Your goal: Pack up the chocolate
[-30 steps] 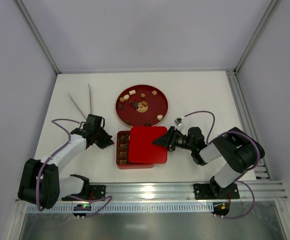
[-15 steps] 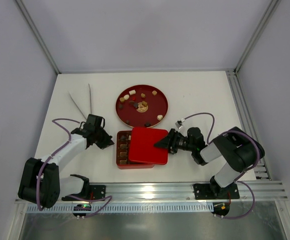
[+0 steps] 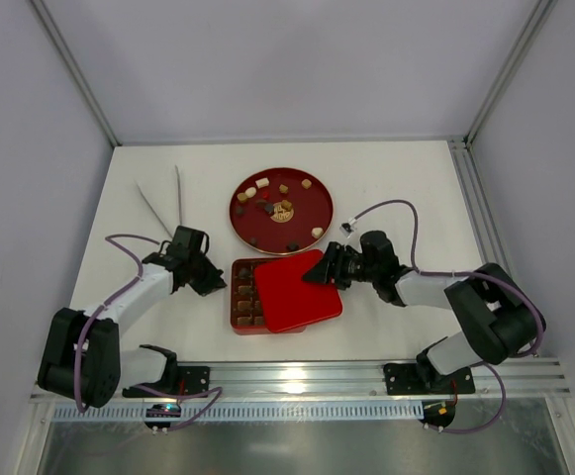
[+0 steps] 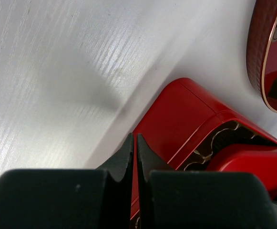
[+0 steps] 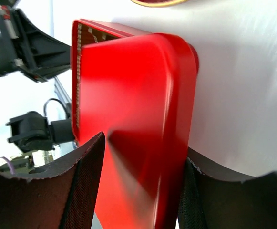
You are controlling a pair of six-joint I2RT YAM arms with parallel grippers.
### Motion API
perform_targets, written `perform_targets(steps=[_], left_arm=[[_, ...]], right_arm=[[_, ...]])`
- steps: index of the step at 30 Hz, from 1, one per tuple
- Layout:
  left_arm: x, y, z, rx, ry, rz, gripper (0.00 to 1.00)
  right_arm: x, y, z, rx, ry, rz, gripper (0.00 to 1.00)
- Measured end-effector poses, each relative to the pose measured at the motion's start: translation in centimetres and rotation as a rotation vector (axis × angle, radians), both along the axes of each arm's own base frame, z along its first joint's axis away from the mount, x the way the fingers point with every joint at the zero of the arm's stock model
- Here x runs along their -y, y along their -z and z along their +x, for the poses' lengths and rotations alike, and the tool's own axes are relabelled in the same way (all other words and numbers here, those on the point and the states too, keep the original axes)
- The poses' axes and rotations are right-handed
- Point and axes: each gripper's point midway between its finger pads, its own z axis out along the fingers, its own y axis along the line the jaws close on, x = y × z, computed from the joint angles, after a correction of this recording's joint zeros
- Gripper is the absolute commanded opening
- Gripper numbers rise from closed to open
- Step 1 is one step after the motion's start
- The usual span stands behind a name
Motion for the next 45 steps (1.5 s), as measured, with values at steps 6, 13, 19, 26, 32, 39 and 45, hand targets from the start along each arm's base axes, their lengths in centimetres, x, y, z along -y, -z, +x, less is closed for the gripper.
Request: perform_targets(steps=[6, 13, 19, 26, 32, 39, 45], left_arm=[[0.0, 0.0, 0.0, -0.003, 0.001, -0.002, 0.0], [0.1, 0.0, -0.1, -0.004, 0.003, -0.005, 0.0], [0.1, 0.0, -0.1, -0.004, 0.003, -0.006, 0.0], [0.2, 0.0, -0.1, -0.004, 0.006, -0.012, 0.0], [0.4, -0.1, 0.0, -0.002, 0.009, -0.022, 0.0], [0.7, 0.0, -0.3, -0.008, 0.017, -0.029, 0.0], [0.9, 0.0, -0.5, -0.008, 0.024, -0.035, 0.01]], right_arm=[[-0.5, 1.4, -1.0, -0.042, -0.028, -0.044, 0.57], [-1.0, 1.3, -1.0, -0.053, -0.001, -0.045, 0.56], [-1.1, 1.4, -0.6, -0.075, 0.06, -0.037, 0.57], [-1.1, 1.3, -0.1, -0.091, 0.105, -0.026, 0.56], [-1.3, 1.4, 0.1, -0.104, 0.129, -0.023, 0.56], [-1.7, 1.3, 0.4, -0.114, 0.158, -0.022, 0.57], [-2.1, 1.3, 0.8, -0.114, 0.169, -0.027, 0.6]])
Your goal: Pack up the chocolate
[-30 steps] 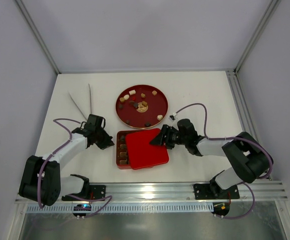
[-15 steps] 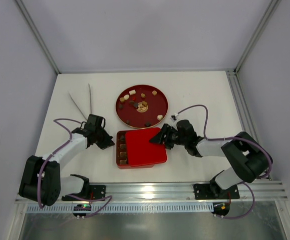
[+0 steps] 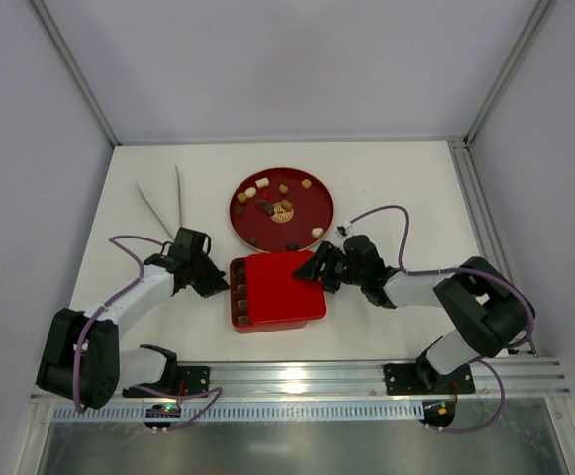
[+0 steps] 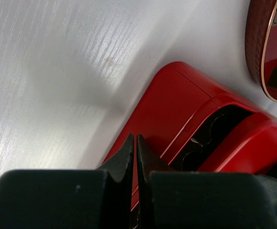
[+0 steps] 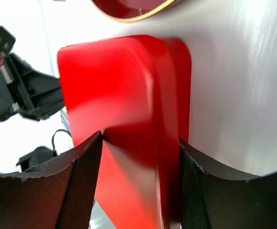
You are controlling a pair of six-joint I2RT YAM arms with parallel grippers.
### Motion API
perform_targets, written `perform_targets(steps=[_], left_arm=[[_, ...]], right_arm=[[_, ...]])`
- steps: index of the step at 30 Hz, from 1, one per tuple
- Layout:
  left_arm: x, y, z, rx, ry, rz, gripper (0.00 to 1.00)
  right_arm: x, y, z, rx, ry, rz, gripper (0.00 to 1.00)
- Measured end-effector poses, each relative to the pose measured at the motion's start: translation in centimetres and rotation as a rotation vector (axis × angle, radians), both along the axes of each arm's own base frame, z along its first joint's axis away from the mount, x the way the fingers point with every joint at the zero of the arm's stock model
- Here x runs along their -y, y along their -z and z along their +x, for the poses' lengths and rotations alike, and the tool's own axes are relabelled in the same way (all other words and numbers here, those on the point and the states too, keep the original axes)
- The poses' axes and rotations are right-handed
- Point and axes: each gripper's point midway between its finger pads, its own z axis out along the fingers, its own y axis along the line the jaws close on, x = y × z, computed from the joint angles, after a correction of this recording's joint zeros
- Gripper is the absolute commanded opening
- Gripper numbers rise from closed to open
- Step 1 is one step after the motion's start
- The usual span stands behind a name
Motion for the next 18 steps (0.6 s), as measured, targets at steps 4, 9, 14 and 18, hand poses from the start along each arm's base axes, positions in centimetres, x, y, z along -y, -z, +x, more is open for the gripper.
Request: perform_targets(steps=[4, 9, 14, 18], left_arm=[[0.1, 0.0, 0.0, 0.004, 0.004, -0.002, 0.0], [0.1, 0.0, 0.1, 0.005, 0.003, 0.0, 0.0], [0.0, 0.0, 0.1, 0.007, 0.006, 0.005, 0.0], [-0.1, 0.0, 0.1, 0.008, 0.006, 0.01, 0.01]], right_arm=[[-0.3, 0.6, 0.4, -0.012, 0.007, -0.033, 0.61], [-0.5, 0.6, 0.5, -0.011, 0.01, -0.046, 0.61], [-0.9, 0.4, 0.9, 0.007, 0.005, -0.085, 0.62], [-1.3, 0.3, 1.2, 0.027, -0.001, -0.13, 0.64]])
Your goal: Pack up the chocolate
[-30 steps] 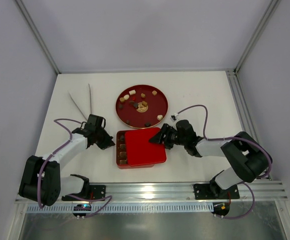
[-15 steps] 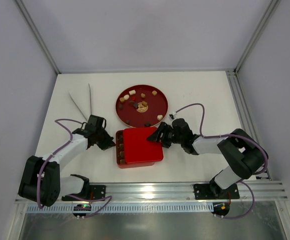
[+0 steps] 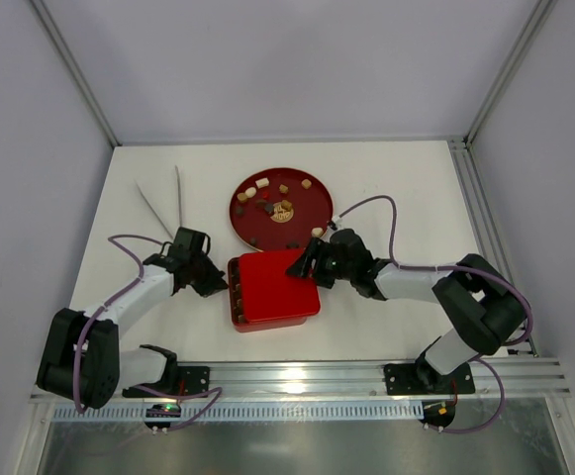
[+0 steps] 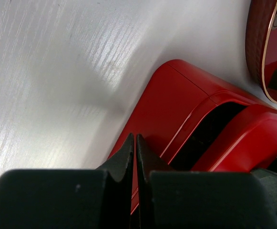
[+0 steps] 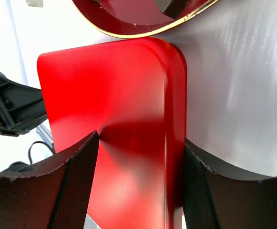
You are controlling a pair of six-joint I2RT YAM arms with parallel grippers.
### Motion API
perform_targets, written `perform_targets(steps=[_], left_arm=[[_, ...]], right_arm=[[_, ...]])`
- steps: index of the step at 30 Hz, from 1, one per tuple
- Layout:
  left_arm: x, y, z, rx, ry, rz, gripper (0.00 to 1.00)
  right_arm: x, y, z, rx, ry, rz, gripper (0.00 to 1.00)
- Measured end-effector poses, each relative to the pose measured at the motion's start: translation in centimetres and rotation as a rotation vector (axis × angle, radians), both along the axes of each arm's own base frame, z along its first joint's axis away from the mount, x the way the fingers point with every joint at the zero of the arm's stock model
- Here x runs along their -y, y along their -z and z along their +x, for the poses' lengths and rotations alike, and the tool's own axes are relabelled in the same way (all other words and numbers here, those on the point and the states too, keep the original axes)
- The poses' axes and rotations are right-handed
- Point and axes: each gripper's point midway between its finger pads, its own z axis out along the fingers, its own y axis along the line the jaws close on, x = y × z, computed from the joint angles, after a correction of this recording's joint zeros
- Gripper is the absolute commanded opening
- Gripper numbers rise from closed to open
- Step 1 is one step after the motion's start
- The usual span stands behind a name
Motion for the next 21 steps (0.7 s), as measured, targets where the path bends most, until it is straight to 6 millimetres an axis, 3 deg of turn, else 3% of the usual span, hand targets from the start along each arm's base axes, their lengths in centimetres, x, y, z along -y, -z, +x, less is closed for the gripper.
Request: perform_targets(steps=[21], left_arm=[[-0.07, 0.71, -0.23, -0.021, 0.009, 0.02, 0.0]], right_arm=[[-0.88, -0.18, 0.1, 0.058, -0.028, -0.111, 0.71]])
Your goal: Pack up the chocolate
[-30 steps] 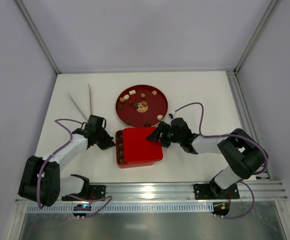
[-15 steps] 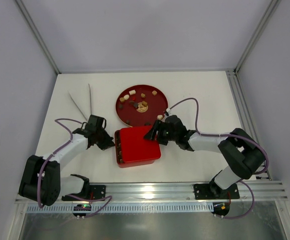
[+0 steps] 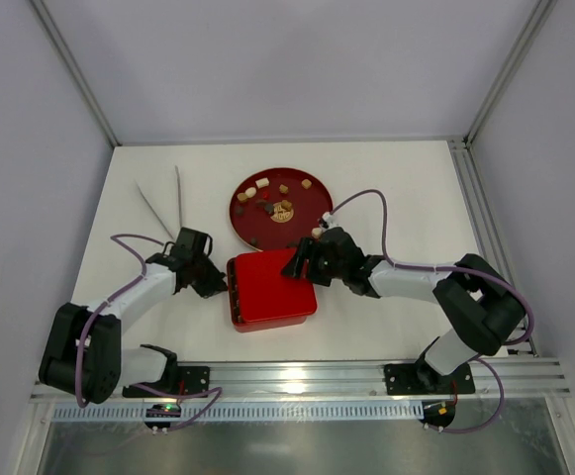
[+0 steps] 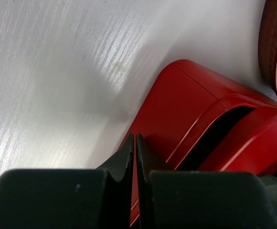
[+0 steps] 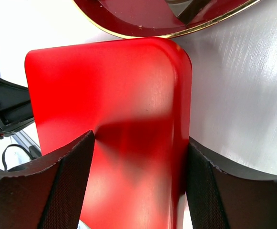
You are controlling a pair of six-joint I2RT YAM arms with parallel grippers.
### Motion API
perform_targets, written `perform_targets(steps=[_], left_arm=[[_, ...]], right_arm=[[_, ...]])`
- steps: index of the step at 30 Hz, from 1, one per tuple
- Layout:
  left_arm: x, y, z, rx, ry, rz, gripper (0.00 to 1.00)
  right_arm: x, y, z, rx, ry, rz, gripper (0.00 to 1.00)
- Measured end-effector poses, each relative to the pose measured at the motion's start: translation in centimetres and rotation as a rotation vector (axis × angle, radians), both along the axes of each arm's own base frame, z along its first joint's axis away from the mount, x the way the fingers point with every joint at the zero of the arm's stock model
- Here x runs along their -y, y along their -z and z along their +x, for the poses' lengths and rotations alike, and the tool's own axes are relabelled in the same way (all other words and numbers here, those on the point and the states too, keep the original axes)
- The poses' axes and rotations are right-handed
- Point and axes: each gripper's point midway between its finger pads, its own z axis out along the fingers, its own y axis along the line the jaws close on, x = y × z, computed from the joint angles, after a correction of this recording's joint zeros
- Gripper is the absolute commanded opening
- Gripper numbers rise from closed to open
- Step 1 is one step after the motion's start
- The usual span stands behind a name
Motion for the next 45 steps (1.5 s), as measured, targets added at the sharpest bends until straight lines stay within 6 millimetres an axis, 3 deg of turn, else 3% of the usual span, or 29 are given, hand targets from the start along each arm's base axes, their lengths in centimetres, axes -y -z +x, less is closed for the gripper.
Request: perform_targets(steps=[20, 45], left_arm=[[0.3, 0.1, -0.1, -0.004, 0.013, 0.001, 0.01], [0.8, 0.0, 0.0, -0.007, 0.028, -0.005, 0.0]], right_arm=[[-0.4, 0.1, -0.7, 0.035, -0.056, -0.066, 0.88], [-0.6, -0.5, -1.1, 0.054, -0.088, -0.17, 1.0]])
